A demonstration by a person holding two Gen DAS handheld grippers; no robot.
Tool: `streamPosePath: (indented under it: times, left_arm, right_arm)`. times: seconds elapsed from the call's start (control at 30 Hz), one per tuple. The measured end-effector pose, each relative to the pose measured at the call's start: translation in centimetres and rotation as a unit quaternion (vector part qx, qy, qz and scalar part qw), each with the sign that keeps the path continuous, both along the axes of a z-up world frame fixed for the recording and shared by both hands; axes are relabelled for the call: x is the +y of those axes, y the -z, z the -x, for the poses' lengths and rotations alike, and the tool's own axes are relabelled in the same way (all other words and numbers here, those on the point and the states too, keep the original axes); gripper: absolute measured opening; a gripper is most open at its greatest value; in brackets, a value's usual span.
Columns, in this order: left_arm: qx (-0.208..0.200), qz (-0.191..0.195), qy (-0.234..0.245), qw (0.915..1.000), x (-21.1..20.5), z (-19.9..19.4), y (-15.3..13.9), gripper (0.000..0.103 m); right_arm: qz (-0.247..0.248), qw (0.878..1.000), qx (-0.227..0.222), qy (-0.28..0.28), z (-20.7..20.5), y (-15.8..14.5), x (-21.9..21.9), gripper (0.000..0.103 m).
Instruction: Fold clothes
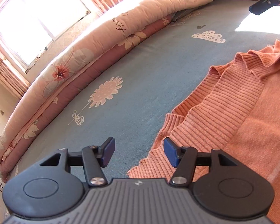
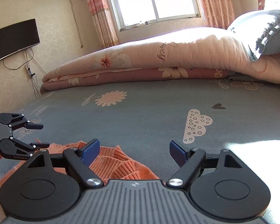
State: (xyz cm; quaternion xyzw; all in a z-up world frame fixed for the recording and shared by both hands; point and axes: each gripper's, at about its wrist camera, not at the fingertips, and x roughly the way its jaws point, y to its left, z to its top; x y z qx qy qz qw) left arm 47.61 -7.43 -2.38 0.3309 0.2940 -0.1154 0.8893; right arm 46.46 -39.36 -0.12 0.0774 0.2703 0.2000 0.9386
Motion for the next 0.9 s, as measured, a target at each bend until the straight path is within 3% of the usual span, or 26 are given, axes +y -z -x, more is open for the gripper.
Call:
streamPosePath:
  times: [0.23, 0.33, 0.43, 0.5, 0.53, 0.6, 0.67, 0.77, 0.83, 0.9]
  left_arm:
    - [0.026, 0.038, 0.020, 0.9987, 1.2, 5.4, -1.4, 0.059]
    - [0.047, 0.056, 0.046, 0.9963, 1.6, 9.7, -0.8, 0.060]
    - [0.042, 0.051, 0.068, 0.9954, 2.0, 14.1, 0.1, 0.060]
    - [0.036, 0.066, 0.053, 0.9957, 3.0, 16.3, 0.4, 0.060]
    - [0.033, 0.075, 0.042, 0.9957, 3.6, 17.3, 0.4, 0.060]
    - [0.045, 0.132, 0.006, 0.9902, 5.6, 18.2, 0.1, 0.060]
    - [0.073, 0.224, -0.042, 0.9709, 8.7, 18.1, -0.2, 0.060]
    - [0.129, 0.370, -0.111, 0.9134, 13.8, 16.9, 0.4, 0.060]
    - [0.140, 0.418, -0.133, 0.8874, 15.9, 16.4, 1.0, 0.060]
    - [0.150, 0.453, -0.142, 0.8670, 17.3, 15.9, 1.6, 0.060]
  right_arm:
    - [0.033, 0.999, 0.009, 0.000, 6.1, -0.7, -1.6, 0.083]
    - [0.028, 0.999, 0.033, 0.010, 10.1, 0.9, -2.8, 0.076]
    - [0.014, 0.998, 0.053, 0.023, 13.8, 2.6, -3.9, 0.070]
    - [-0.003, 0.997, 0.065, 0.033, 15.5, 3.7, -4.6, 0.059]
    - [-0.016, 0.997, 0.071, 0.038, 16.2, 4.2, -5.0, 0.058]
    - [-0.039, 0.995, 0.080, 0.045, 17.3, 5.1, -5.7, 0.057]
    - [-0.061, 0.993, 0.088, 0.051, 18.0, 5.9, -6.2, 0.056]
    - [-0.088, 0.990, 0.093, 0.051, 18.3, 6.6, -6.5, 0.056]
    - [-0.097, 0.989, 0.097, 0.052, 18.2, 7.0, -6.5, 0.056]
    - [-0.105, 0.988, 0.101, 0.054, 18.0, 7.3, -6.5, 0.056]
